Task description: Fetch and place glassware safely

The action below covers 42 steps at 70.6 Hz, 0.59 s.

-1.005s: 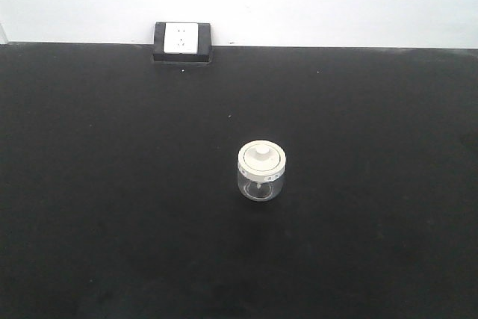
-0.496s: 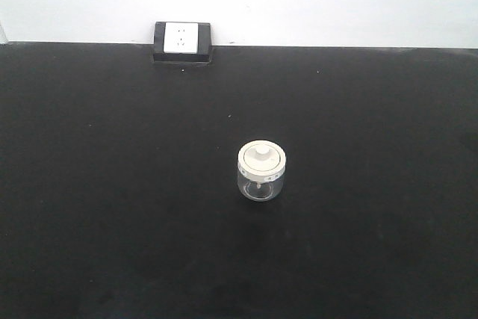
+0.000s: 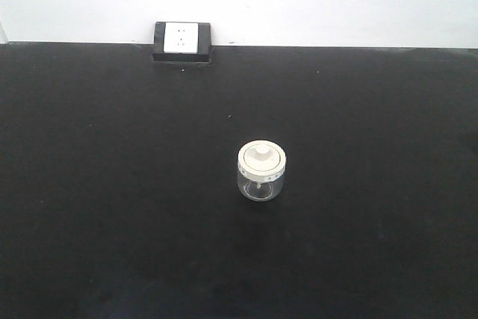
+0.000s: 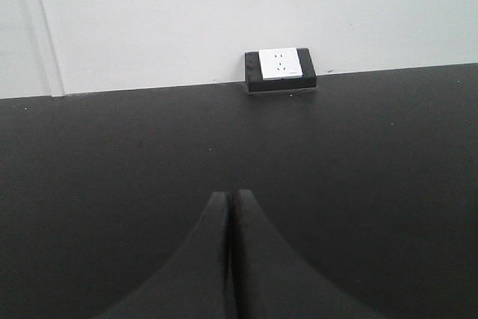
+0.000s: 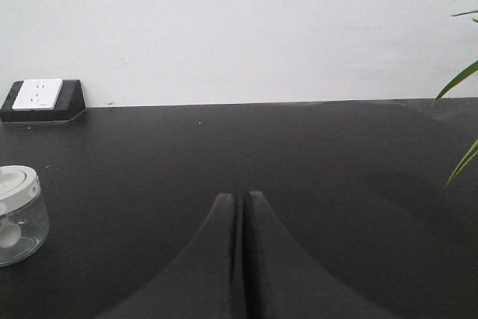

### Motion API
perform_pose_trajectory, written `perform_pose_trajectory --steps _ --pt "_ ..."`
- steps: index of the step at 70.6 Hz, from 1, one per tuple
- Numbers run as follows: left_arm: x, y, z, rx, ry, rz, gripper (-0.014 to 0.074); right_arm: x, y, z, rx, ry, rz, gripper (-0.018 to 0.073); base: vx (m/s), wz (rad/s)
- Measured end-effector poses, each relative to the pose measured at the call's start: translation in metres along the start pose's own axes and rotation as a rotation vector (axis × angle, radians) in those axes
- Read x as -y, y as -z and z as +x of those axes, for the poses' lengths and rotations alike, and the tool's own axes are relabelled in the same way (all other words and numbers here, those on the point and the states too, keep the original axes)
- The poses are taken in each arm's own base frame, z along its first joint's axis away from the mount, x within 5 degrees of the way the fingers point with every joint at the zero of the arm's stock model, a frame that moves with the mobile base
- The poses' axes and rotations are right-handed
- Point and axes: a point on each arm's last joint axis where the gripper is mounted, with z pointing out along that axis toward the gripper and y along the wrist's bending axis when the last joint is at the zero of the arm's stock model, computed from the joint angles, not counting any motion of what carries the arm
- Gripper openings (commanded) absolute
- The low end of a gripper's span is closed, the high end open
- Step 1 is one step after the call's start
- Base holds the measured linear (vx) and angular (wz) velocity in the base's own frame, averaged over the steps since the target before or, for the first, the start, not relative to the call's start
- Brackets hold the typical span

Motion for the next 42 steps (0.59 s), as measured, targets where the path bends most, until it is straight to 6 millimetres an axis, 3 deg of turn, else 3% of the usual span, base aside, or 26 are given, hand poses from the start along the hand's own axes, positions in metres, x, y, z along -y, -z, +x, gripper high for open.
perform_pose_trajectory --steps 42 --pt "0.0 0.0 0.0 0.0 0.0 0.0 -0.0007 0.0 0.0 0.0001 -0.001 0.0 0.0 -0.0003 0.0 0.0"
